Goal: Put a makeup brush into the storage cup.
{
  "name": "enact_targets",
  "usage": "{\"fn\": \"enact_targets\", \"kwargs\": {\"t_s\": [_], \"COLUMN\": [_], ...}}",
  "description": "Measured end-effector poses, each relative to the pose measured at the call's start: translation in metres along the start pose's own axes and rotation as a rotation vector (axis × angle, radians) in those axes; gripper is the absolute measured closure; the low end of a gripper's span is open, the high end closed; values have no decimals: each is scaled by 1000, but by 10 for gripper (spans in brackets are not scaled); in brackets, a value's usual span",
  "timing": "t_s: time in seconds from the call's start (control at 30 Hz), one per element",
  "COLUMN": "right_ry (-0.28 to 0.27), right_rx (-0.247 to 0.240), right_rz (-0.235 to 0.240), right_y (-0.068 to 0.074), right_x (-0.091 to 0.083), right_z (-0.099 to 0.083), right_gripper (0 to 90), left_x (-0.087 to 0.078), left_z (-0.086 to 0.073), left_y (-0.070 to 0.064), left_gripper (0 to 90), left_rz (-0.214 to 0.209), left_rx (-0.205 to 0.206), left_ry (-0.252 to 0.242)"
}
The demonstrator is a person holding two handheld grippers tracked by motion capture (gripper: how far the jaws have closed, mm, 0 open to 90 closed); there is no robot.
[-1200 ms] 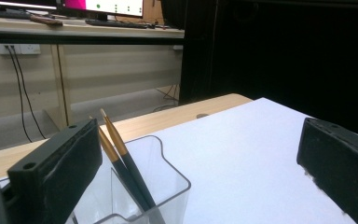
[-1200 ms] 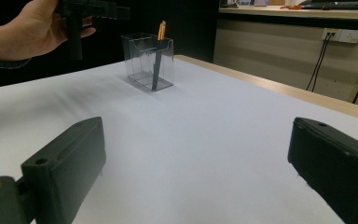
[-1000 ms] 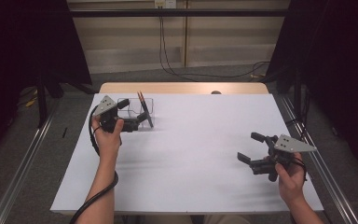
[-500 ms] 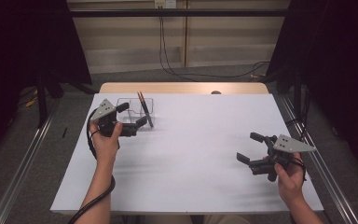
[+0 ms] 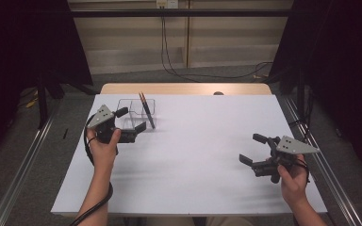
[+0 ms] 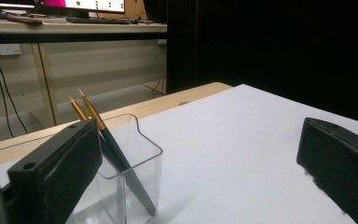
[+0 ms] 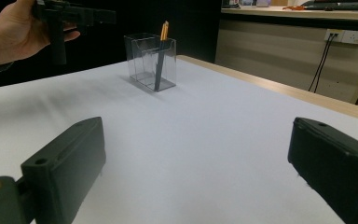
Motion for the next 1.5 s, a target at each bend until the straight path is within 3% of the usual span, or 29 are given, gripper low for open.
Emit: {"fn": "enact_targets", "kwargs": {"t_s": [0.37,0.83,1.5], "right_ry": [6,5,4], "right_rx": [-1,1,-1], "right_rz": [4,0,-3], "right_y": [1,1,2], "right_x": [0,-3,-5], "right_z": [-1,-1,-2], "right_gripper": [35,35,35], "left_x": [-10,-16,-45], "left_z": [-10,-9,-13], "left_y": [-4,-10,-15], "left_gripper": [1,1,1], "left_rz": [-7,-21,-6], "left_rx": [-8,3,-2], "left_ry": [15,0,4]}}
Point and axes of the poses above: each handheld gripper's, and its own axes: x roughly forward along the jaws, z roughly out of its top, y roughly to its left, the point moved 3 cm from there along x, roughly forward along the jaws, and after that the axes turned 13 degrees about x, right-handed, at the moved point
